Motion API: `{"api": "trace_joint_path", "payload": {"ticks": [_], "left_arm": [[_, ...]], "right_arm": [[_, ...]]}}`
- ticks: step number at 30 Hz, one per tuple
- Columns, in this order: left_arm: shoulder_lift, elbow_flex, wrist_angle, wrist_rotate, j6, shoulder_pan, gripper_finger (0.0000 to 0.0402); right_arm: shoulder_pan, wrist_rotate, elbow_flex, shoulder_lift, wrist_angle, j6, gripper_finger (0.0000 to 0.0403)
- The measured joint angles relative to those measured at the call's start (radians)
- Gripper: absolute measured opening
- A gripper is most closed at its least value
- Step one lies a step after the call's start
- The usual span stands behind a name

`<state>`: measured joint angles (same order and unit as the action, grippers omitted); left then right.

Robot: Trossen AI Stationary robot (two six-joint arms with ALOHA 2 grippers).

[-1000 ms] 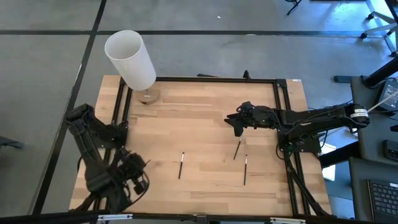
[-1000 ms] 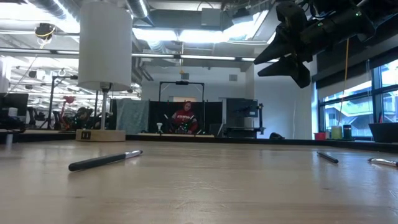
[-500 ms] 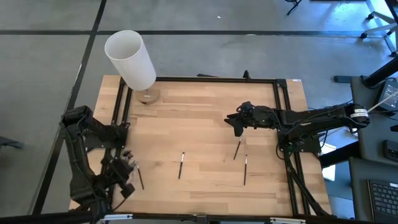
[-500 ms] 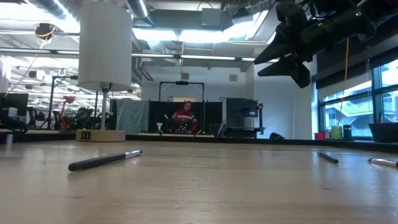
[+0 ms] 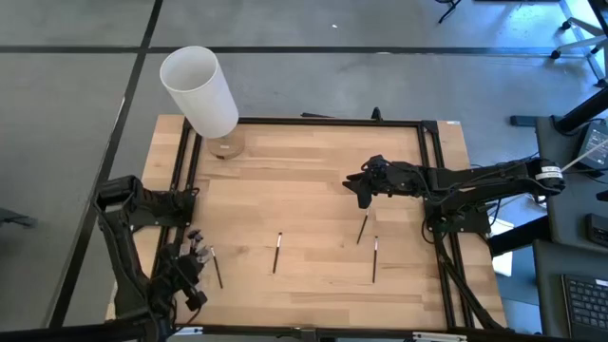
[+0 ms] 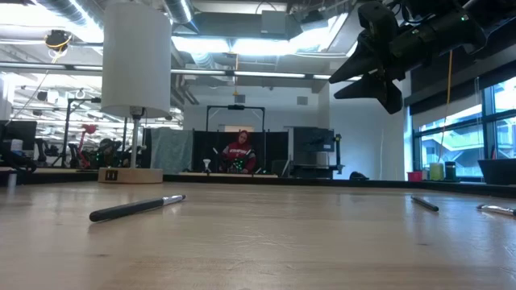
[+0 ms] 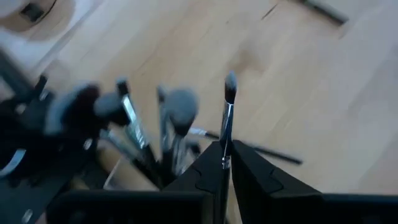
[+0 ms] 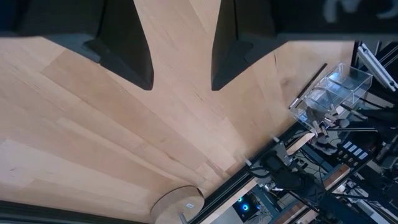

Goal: Pick & Place Makeup Supplies
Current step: Put the makeup brush into the transparent organizer

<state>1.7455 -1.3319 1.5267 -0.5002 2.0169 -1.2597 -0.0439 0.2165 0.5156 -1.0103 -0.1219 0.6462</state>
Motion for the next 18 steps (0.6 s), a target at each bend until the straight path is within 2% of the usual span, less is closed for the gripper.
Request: {"api": "trace_joint_path", "payload": {"ticks": [6,10,18], "left_arm": [[-0.004,0.000,0.045,0.133,0.087,0.022,0.0078],[-0.028,-0.002,0.044,0.221,0.091,0.063,0.0109],[-0.094,-0.029,0.045,0.187,0.028,0.188,0.0131]], "right_arm": [[0.000,0.000,0.000,0.000,0.000,0.000,0.0162],[0.000,0.000,0.000,0.000,0.000,0.001,0.0162],[0.000,0.000,0.000,0.000,0.001,-0.003,0.0162]]}}
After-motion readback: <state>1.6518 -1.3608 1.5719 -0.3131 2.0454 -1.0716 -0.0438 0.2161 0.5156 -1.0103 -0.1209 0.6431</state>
